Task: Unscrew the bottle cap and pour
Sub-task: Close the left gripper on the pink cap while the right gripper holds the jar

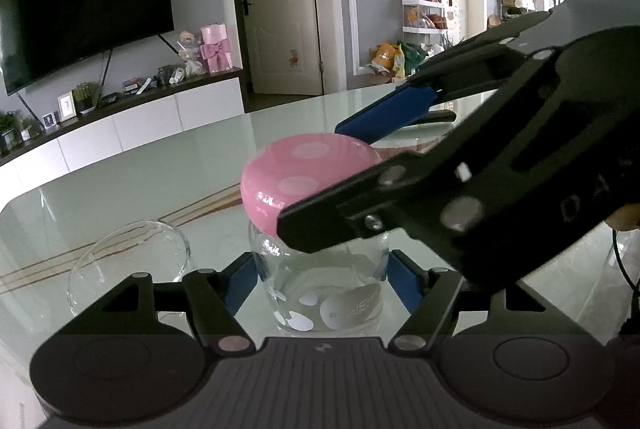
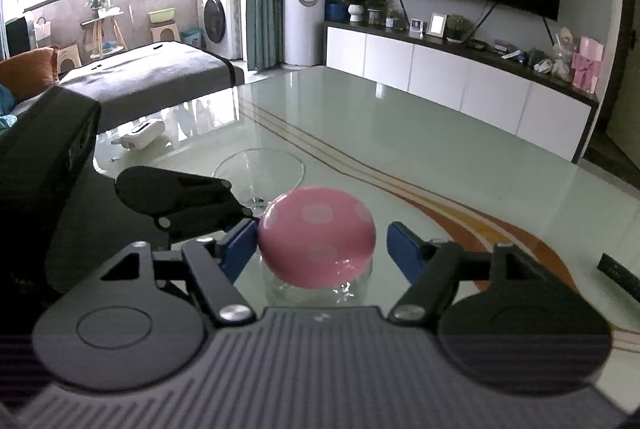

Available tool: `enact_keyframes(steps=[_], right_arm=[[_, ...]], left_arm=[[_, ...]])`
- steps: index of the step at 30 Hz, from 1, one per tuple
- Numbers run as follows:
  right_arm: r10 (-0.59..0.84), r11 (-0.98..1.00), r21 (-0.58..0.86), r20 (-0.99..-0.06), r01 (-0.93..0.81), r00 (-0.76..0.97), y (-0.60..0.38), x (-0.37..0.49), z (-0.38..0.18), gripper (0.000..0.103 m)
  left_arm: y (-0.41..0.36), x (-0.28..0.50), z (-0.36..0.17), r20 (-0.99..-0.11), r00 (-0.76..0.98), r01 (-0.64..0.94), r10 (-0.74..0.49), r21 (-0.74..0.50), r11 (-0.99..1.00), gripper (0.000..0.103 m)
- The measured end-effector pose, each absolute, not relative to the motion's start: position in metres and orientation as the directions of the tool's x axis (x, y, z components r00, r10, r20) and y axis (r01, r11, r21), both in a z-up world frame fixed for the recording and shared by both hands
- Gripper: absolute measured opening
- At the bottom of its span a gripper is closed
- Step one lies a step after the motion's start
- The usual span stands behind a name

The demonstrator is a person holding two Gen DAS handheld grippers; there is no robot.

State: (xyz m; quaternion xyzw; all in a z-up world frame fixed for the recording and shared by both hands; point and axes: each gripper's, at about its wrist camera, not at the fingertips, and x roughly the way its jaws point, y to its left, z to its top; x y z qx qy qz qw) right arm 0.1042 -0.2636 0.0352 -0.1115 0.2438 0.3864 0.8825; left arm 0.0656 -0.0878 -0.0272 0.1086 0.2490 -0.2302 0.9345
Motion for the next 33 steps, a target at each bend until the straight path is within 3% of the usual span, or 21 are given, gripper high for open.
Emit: enact_keyframes(steps=[33], right_arm=[[0.696,0.581,-0.037,-0.495,-0.813,0.52,-0.273,0.122,0.032,0.065]], left_arm=[[-0.084,0.068,-0.034,-0.513,0.772,0.484,-0.376,0.089,0.871,0.073]])
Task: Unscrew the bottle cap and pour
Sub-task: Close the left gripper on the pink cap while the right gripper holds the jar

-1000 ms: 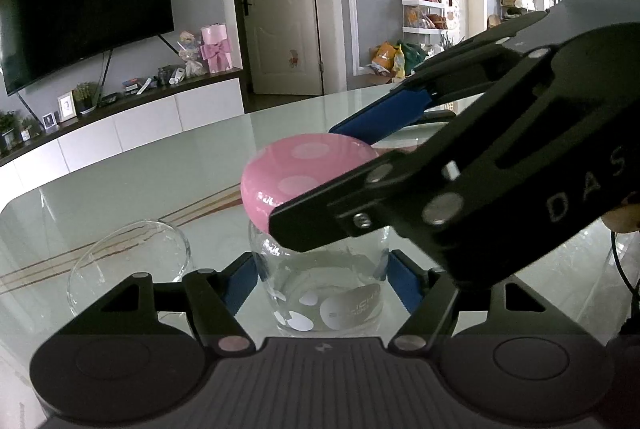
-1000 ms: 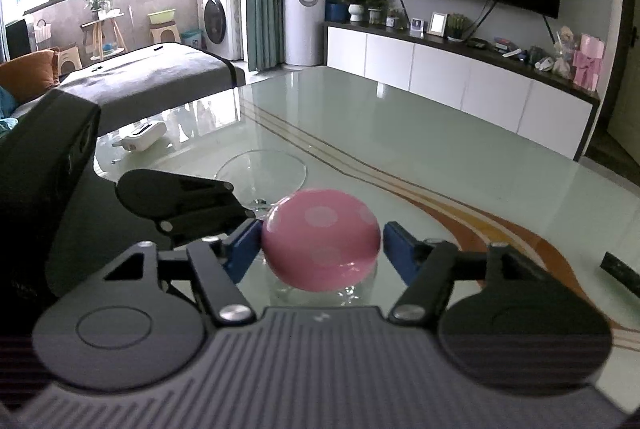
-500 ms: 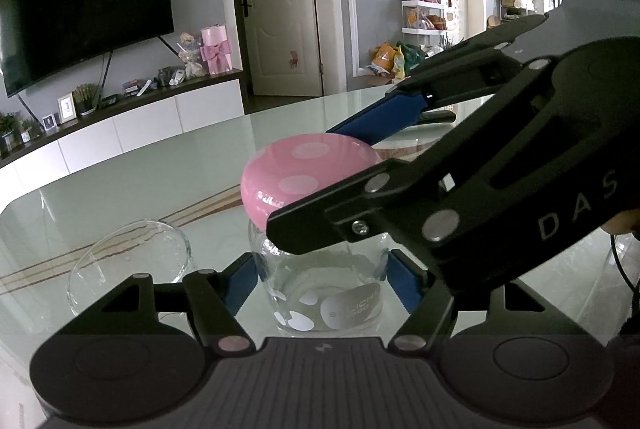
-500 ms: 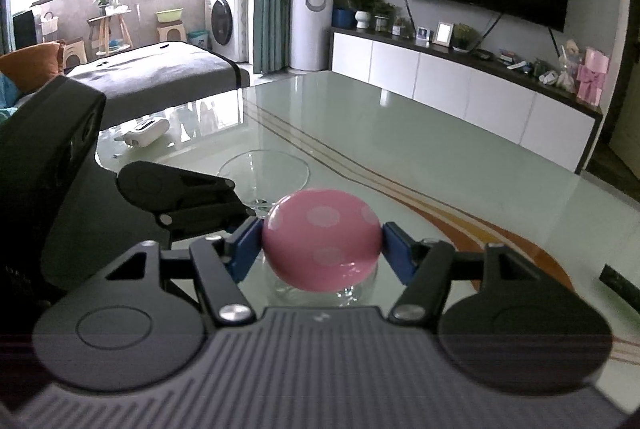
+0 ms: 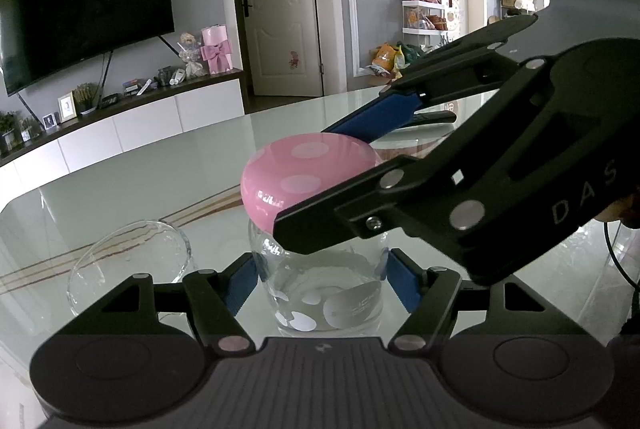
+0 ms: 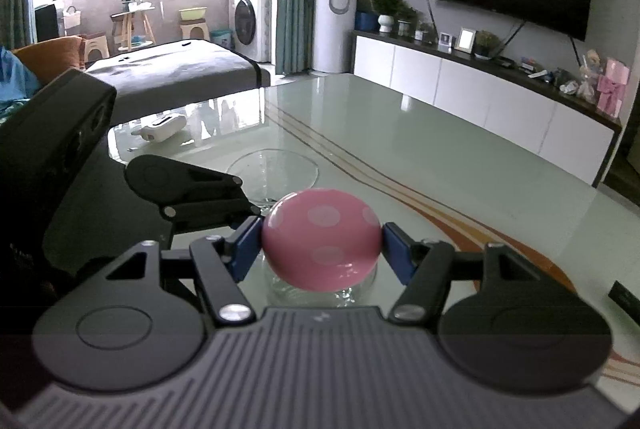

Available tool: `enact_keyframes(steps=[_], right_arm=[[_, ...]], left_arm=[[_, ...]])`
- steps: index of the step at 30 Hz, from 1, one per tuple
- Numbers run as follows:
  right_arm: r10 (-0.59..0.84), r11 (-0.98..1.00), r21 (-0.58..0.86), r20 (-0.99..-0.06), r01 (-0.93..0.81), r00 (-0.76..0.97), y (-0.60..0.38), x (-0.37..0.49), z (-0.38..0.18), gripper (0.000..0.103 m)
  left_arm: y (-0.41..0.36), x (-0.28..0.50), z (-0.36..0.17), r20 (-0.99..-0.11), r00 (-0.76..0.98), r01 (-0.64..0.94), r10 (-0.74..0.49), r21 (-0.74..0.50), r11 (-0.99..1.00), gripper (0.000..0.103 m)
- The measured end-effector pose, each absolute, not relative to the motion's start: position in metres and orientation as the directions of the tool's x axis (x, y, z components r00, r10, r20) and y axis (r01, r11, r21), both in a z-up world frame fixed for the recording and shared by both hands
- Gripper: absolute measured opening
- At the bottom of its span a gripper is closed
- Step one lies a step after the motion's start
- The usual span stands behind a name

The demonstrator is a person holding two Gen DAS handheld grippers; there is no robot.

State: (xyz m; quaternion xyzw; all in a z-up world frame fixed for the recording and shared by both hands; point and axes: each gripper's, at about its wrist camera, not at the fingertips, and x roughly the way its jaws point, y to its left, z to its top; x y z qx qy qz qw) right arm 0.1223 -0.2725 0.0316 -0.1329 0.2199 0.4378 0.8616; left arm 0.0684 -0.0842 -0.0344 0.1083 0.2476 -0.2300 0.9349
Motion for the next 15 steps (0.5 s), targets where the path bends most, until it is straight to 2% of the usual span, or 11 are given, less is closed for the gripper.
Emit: enact_keyframes(steps=[15], right_arm=[[0.743,0.503,-0.036,-0.492,-0.863,0.454,-0.277,0.1254,0.0304,0.065]], left_arm=[[-0.0845,0.067,-0.0296,-0.515,0.769,0.48,-0.378,0.076,0.874,0.073]])
